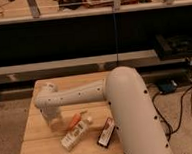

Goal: Place the pepper on the white sponge

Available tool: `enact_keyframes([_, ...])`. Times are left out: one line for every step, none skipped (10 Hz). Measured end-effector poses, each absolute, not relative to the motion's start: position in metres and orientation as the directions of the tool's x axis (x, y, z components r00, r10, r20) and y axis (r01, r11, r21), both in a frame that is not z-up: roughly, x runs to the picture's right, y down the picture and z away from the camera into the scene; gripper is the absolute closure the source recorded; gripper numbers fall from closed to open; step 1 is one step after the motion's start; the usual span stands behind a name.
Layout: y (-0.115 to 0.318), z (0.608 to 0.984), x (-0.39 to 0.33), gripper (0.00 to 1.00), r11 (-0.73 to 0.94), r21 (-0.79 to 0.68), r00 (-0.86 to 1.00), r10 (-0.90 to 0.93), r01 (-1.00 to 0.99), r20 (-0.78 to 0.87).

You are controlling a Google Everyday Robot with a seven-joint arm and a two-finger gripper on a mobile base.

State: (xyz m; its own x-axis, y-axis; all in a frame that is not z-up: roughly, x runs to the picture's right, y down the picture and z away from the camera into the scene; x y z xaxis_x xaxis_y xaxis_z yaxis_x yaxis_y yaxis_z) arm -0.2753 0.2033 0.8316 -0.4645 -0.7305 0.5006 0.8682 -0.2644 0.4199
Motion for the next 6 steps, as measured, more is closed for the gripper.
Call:
enact_keyframes([0.2, 0.824, -0.291, 0.49, -0.281, 0.443, -0.491, -0.725, 0.851, 0.483])
enact_keyframes([0.196, 0.816, -0.307, 0.48, -0.296, 0.463, -0.513, -0.721, 0.836, 0.465])
enact_keyframes([0.19, 0.804, -0.325, 0.42, -0.313, 0.479, -0.534, -0.72, 0.82, 0.444])
enact_keyframes([0.185, 0.798, -0.328, 0.34, -0.33, 0.473, -0.542, -0.718, 0.817, 0.435])
enact_keyframes([0.178, 0.789, -0.332, 0.27, -0.335, 0.465, -0.54, -0.725, 0.819, 0.428])
enact_keyframes([0.174, 0.785, -0.331, 0.25, -0.33, 0.448, -0.524, -0.736, 0.831, 0.429])
